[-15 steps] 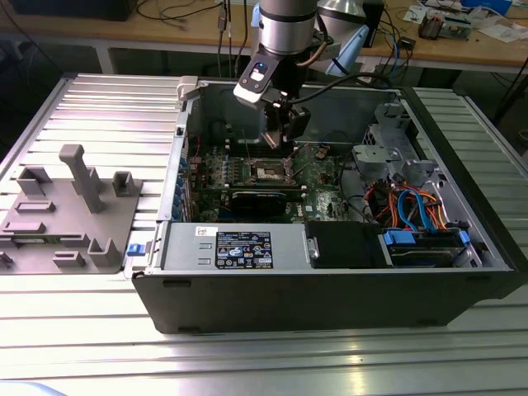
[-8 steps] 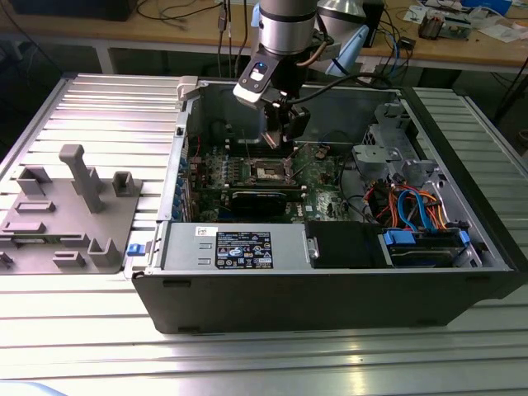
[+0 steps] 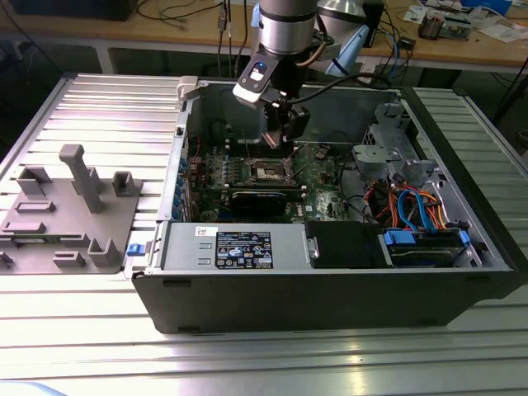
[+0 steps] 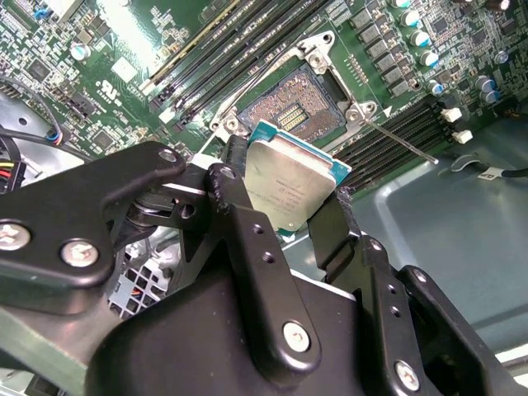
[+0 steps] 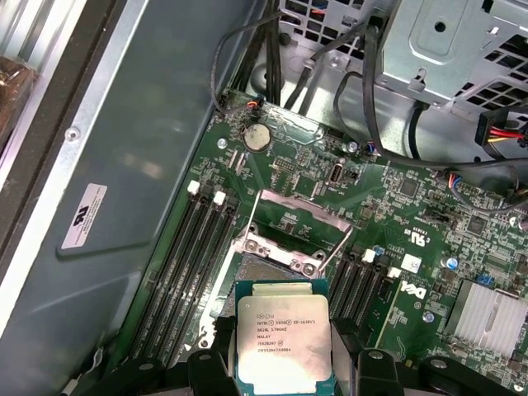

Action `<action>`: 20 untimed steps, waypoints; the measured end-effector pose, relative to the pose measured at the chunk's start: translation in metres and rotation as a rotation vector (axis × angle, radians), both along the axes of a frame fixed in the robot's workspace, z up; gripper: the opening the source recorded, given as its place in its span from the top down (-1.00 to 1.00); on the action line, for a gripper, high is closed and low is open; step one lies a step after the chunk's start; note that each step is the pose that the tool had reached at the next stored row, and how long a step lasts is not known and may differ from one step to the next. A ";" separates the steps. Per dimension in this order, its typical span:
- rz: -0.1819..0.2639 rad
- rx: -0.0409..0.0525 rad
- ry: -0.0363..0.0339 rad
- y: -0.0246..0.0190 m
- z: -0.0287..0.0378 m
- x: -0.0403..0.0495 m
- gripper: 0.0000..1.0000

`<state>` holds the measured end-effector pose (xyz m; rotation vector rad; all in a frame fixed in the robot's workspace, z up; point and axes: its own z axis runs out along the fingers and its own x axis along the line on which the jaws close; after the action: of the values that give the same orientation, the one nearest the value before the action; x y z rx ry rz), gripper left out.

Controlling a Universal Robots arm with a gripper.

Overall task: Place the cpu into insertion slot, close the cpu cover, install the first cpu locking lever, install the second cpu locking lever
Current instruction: 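Place the cpu into insertion slot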

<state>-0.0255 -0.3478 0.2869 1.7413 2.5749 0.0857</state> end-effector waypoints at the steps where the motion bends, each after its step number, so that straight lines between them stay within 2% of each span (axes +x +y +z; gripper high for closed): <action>1: 0.000 0.0000 0.0000 0.0000 0.0000 0.0000 -0.08; 20: -0.011 0.0000 0.0000 0.0000 0.0000 0.0000 -0.08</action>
<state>-0.0255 -0.3478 0.2868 1.7552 2.5651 0.0854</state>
